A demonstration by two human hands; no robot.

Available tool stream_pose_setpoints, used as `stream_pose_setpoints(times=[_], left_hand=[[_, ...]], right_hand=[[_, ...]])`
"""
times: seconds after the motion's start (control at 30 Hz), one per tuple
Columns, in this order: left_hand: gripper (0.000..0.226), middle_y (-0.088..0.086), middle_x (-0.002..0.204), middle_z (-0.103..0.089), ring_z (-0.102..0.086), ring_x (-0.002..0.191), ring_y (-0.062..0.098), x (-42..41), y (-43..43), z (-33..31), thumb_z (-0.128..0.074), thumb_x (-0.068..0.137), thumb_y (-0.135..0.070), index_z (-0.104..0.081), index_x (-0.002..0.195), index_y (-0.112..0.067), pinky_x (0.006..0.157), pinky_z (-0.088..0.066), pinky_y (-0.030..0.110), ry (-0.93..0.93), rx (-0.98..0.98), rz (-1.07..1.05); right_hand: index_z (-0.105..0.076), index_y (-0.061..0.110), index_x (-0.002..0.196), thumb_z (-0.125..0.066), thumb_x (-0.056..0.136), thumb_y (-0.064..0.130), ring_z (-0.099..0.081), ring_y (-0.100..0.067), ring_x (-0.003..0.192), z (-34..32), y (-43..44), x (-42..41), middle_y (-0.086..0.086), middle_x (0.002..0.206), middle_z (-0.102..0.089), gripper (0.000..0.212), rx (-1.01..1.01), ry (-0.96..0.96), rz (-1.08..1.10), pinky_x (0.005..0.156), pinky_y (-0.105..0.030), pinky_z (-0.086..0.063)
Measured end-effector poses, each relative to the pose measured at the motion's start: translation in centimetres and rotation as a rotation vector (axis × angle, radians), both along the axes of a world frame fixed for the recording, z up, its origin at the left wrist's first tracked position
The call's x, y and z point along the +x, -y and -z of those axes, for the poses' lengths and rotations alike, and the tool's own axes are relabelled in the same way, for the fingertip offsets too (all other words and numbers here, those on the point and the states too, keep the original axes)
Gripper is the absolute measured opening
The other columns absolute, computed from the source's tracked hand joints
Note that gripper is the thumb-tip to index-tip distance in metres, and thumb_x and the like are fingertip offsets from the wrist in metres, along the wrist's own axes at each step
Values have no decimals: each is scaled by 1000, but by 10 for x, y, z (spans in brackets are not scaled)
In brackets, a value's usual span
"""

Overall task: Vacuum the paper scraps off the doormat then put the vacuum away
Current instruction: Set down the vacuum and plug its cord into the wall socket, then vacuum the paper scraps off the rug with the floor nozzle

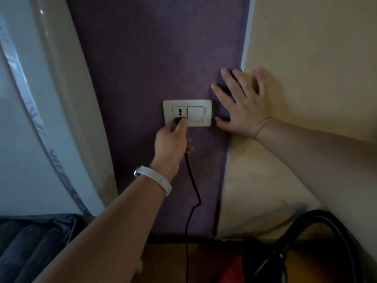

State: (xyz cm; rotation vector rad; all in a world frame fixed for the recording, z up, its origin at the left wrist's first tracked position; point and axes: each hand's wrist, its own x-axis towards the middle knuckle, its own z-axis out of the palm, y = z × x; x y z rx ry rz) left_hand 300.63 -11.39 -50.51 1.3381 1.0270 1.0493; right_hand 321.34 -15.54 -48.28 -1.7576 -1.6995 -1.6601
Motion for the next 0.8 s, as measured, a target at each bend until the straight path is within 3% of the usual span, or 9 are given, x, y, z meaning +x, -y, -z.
stream_pose_setpoints(times=[0.1, 0.17, 0.23, 0.33, 0.5, 0.57, 0.67, 0.8], left_hand=[[29, -4, 76, -69, -68, 68, 11, -17, 15, 18, -61, 91, -42, -63, 96, -13, 62, -55, 31, -147, 110, -19], [29, -10, 90, -65, -62, 83, 4, -33, 27, 34, -63, 89, -42, -58, 106, -19, 64, -46, 19, -228, 211, -49], [25, -12, 97, -61, -59, 88, 2, -51, 38, 54, -66, 89, -37, -55, 107, -24, 67, -41, 12, -246, 300, -54], [15, -10, 95, -62, -59, 86, 4, -74, 56, 94, -66, 89, -33, -59, 99, -25, 67, -42, 11, -359, 329, 45], [9, -9, 86, -63, -59, 78, 6, -89, 100, 177, -62, 93, -31, -64, 91, -23, 61, -43, 16, -576, 222, 347], [10, -8, 80, -62, -58, 73, 7, -82, 123, 208, -61, 94, -32, -64, 89, -24, 56, -41, 16, -622, 149, 488], [9, -10, 78, -61, -57, 72, 3, -60, 157, 248, -62, 93, -30, -65, 90, -22, 57, -40, 17, -681, 131, 644], [11, -5, 84, -64, -60, 77, 9, -25, 199, 290, -60, 94, -32, -64, 91, -23, 61, -47, 24, -721, 88, 864]], right_hand=[[-36, 21, 151, -57, 79, 57, -14, -28, 144, -7, 9, -9, -14, 161, -25, 84, -117, -87, 40, 112, -60, 2], [-25, 23, 155, -57, 82, 57, -5, -25, 149, -12, 18, -16, -11, 165, -10, 87, -231, -180, 95, 113, -54, 14], [-25, 21, 155, -57, 84, 53, -5, -27, 151, -11, 27, -23, -12, 165, -9, 84, -285, -211, 118, 116, -57, 7], [-44, 13, 145, -55, 82, 43, -21, -32, 148, 12, 57, -35, -16, 160, -25, 70, -253, -326, 36, 117, -57, -14], [-61, 4, 120, -51, 79, 39, -48, -39, 127, 118, 153, -48, -20, 139, -50, 55, -371, -655, 101, 107, -49, -36], [-62, 5, 118, -51, 82, 40, -50, -39, 123, 171, 204, -49, -19, 136, -52, 51, -456, -834, 214, 105, -48, -38], [-58, 14, 129, -55, 91, 40, -40, -30, 136, 236, 280, -54, -9, 146, -44, 46, -539, -1088, 423, 111, -46, -31], [-47, 15, 140, -68, 85, 40, -28, -33, 142, 291, 352, -61, -12, 152, -33, 63, -468, -1232, 698, 116, -45, -25]])
